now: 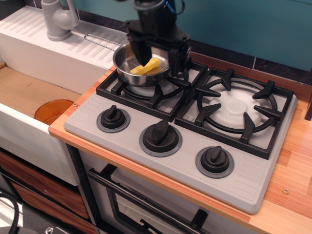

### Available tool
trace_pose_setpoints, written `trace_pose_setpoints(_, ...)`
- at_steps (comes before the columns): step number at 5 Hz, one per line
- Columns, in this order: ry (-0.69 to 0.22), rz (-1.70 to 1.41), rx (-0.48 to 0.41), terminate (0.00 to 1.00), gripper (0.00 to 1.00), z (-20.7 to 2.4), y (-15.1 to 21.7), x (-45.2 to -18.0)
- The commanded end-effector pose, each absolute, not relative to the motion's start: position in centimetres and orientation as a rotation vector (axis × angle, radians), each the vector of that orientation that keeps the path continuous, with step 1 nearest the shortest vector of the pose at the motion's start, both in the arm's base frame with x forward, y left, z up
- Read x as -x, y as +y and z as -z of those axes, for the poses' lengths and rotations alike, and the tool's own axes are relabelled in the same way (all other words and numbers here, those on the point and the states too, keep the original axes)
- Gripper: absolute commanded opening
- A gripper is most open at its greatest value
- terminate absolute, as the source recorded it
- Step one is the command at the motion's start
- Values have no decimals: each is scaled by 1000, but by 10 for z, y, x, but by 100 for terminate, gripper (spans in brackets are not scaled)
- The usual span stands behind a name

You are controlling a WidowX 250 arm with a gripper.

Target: Put fry in pot or pan an put pot or pan on stove

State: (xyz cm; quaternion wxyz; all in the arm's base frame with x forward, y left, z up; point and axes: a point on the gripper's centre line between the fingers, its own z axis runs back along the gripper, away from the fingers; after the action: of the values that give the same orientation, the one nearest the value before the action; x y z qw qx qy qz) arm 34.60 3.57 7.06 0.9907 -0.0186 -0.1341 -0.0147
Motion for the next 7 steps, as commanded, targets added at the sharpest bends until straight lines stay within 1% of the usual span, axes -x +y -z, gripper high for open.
trace_pose_setpoints(1, -383, 36, 5, 0, 100, -85, 36, -358)
trace_pose_setpoints(3, -409, 17, 0, 0, 100, -69, 24, -355)
trace_pose_setpoints(4, -418, 5, -3, 0, 0, -64, 20, -353)
trace_pose_setpoints(5, -438, 19, 32, 0, 0, -60, 22, -354)
trace_pose_setpoints(6, -436, 24, 37, 0, 0, -62, 23, -355)
trace_pose_setpoints(7, -404, 39, 71, 0, 0, -73, 25, -352)
